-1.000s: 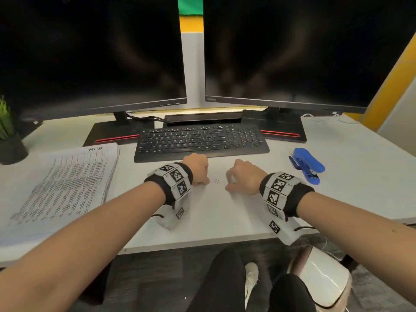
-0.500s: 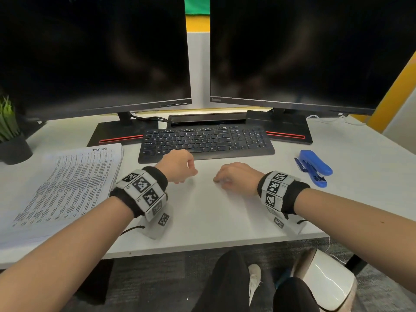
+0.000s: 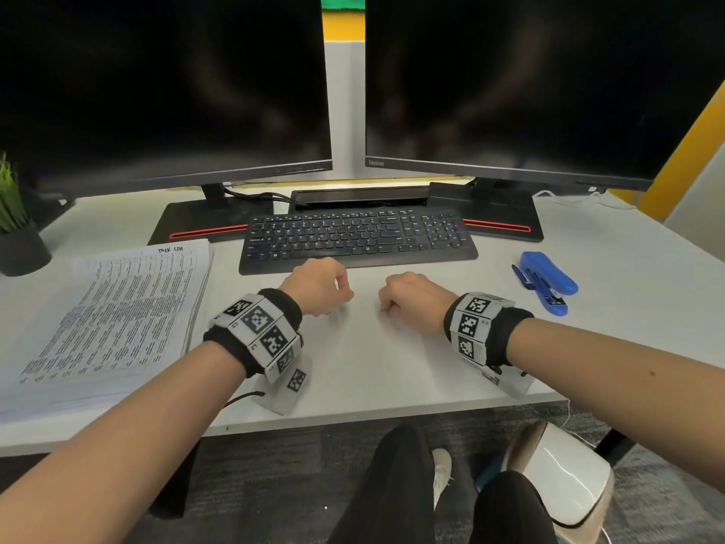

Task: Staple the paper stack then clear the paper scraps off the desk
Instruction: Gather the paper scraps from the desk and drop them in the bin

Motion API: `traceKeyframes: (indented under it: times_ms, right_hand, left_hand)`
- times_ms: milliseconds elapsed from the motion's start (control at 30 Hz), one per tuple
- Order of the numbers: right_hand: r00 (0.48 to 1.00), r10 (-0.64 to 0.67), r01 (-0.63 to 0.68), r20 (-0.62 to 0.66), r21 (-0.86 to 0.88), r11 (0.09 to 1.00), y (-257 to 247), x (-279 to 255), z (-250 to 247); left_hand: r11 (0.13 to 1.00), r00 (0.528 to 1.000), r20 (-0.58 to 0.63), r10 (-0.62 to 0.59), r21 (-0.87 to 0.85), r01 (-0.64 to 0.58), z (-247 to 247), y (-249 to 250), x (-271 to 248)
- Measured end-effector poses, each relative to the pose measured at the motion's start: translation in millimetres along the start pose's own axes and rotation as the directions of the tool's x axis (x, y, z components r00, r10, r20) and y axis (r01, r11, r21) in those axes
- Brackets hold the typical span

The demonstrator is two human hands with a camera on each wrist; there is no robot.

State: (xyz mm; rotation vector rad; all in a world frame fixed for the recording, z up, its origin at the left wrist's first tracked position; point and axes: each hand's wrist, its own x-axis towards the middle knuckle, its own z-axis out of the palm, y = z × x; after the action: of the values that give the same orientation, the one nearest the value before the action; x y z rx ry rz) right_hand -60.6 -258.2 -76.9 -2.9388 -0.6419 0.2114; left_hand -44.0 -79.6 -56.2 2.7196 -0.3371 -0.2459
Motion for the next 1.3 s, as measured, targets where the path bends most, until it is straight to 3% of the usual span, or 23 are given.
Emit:
traceKeyframes:
  times_ms: [233, 467, 567, 700, 900, 1067, 1300]
  right_hand:
    - [0.997, 0.070, -0.071, -0.019, -0.071, 0.995, -10.6, 4.0, -0.1]
    - [0.968, 0.227, -0.185, -0.110, 0.304, 0.935, 5.3, 5.5, -7.4]
    - [0.947, 0.317, -0.250, -0.057, 0.490, 0.835, 14.2, 2.3, -10.6]
    - [0.910, 0.415, -0.280, -0.004, 0.732, 0.621, 28.9, 0.0, -9.2]
    - [0.884, 0.465, -0.229, 0.040, 0.906, 0.356, 42.4, -18.7, -11.6]
    - [0.850, 0.524, -0.222, 0.063, 0.944, 0.246, 57.1, -33.4, -11.8]
    - [0.829, 0.553, -0.213, 0.083, 0.961, 0.175, 66.3, -46.6, -8.9]
  left_hand:
    - [0.999, 1.000, 0.000, 0.028, 0.046, -0.028, 12.1, 6.3, -4.9]
    - [0.992, 0.996, 0.040, 0.085, 0.090, -0.088, 18.7, 15.9, -9.6]
    - [0.983, 0.990, 0.069, 0.120, 0.130, -0.128, 21.6, 24.6, -4.9]
    - [0.965, 0.981, 0.131, 0.141, 0.202, -0.166, 29.5, 40.6, 2.4]
    - [0.964, 0.976, 0.124, 0.181, 0.172, -0.201, 39.0, 61.0, 9.1]
    - [0.962, 0.975, 0.065, 0.214, 0.162, -0.222, 41.5, 64.0, 14.5]
    - [0.966, 0.973, 0.016, 0.231, 0.118, -0.231, 37.4, 66.3, 17.6]
